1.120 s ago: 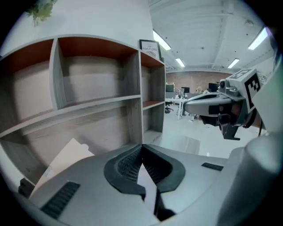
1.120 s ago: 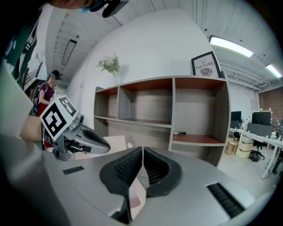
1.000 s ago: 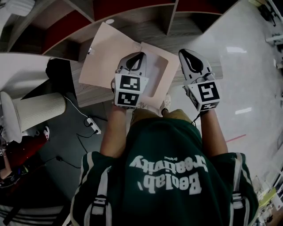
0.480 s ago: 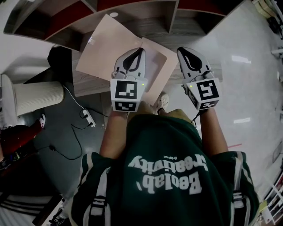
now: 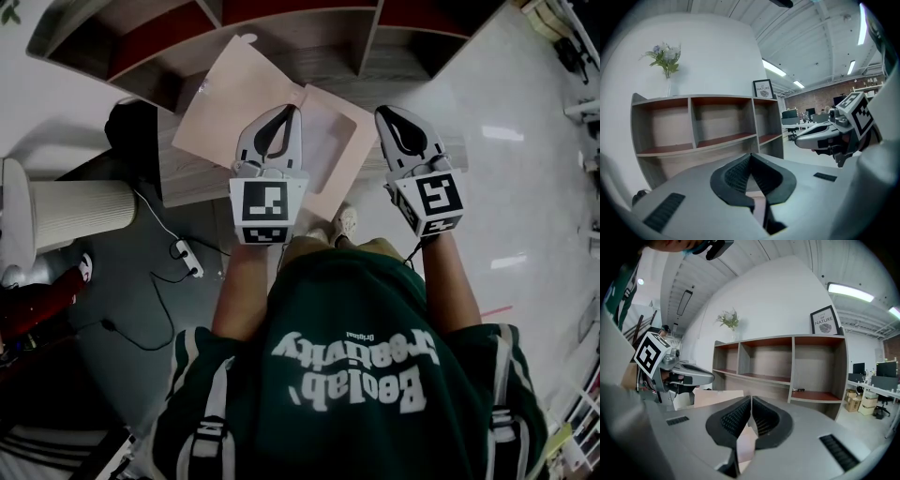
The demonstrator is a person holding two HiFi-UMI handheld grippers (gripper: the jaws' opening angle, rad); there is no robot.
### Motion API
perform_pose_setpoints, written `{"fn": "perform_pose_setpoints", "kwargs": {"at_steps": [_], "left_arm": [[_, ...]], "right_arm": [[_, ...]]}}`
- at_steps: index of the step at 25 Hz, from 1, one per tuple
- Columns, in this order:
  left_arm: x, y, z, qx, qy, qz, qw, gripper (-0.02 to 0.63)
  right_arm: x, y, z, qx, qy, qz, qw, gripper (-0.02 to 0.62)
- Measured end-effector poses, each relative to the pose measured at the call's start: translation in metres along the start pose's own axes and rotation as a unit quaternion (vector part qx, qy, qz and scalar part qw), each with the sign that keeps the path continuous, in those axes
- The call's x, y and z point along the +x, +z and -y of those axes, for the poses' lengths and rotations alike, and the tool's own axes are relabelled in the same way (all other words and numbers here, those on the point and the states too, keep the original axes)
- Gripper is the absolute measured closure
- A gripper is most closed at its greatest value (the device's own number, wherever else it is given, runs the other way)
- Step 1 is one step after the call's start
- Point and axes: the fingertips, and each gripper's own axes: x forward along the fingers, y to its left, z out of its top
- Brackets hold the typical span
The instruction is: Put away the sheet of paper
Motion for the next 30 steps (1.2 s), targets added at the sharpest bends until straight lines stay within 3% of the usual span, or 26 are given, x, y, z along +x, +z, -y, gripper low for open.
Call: {"fn": "perform_pose_setpoints", "kwargs": {"at_steps": [14, 21, 30], "left_arm": [[-0.088, -0.018, -0.01, 0.023, 0.0, 0.008, 0.9997, 0.588], [-0.106, -0.013, -0.01, 0.019, 0.007, 0.02, 0.9996, 0.588], [-0.114, -0.004, -0.011, 0.025, 0.012, 0.026, 0.9993, 0.588]], "right_arm": [[-0.047, 0.007, -0.071, -0.004, -0.029, 0.01, 1.0, 0.558], [-0.061, 0.02, -0.09, -0.037, -0.031, 0.023, 0.999, 0.56], [-0.061, 0.027, -0.098, -0.035, -0.017, 0.027, 0.999, 0.56]]}}
